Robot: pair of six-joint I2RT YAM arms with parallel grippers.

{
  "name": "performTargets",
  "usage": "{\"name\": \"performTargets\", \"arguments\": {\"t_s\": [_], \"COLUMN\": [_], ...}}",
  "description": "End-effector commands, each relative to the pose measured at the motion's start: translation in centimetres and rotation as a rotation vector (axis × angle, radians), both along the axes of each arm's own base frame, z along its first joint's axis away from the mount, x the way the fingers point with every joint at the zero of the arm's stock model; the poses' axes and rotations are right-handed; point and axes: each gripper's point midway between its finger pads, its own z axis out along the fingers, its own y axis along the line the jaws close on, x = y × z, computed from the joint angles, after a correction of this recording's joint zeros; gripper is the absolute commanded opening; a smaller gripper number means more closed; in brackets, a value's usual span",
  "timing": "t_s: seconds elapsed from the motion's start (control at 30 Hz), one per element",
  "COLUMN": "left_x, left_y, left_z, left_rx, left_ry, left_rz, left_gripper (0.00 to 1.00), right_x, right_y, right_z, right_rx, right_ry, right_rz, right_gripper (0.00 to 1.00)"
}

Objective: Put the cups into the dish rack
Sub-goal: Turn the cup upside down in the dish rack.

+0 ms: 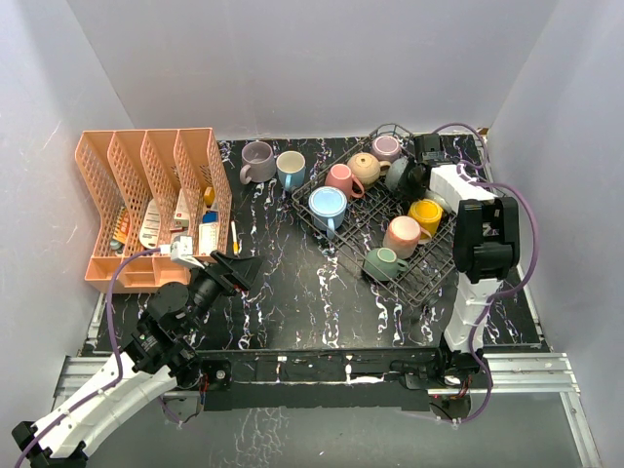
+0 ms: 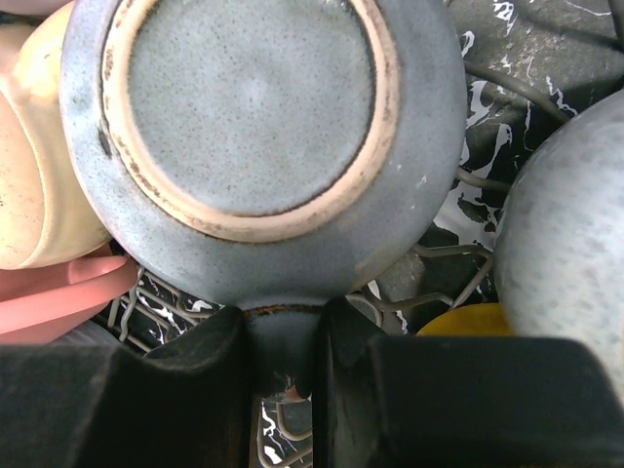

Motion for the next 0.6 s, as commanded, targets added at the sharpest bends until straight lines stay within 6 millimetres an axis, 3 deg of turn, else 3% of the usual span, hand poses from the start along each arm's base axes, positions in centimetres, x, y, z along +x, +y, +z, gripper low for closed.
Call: {"name": "performTargets", "arguments": {"t_s": [0.0, 0.23, 0.4, 0.57], "left_x": [0.1, 0.1, 0.2, 0.2], "left_y": [0.1, 0.0, 0.1, 0.0], "left_z": [1.8, 1.8, 1.8, 1.8], "left_rx": [-0.029, -0.023, -0.023, -0.022], "left_ry": [-0.030, -0.021, -0.022, -0.021], "left_rz": [0.007, 0.006, 0.008, 0.008], "left_gripper": [0.97, 0.97, 0.97, 0.97], "right_x": [5.1, 5.5, 5.5, 5.3], "right_y": [-0.7, 0.0, 1.0, 2.1], "right_z": [5.5, 4.0, 4.7, 6.1], "right_rx": [-0.032, -0.027, -0.010, -0.020], "right_ry": [-0.223, -0.208, -0.228, -0.264], "right_rz": [-0.030, 0.021, 0.070, 0.120], "right_gripper": [0.18, 0.34, 0.45, 0.49]}}
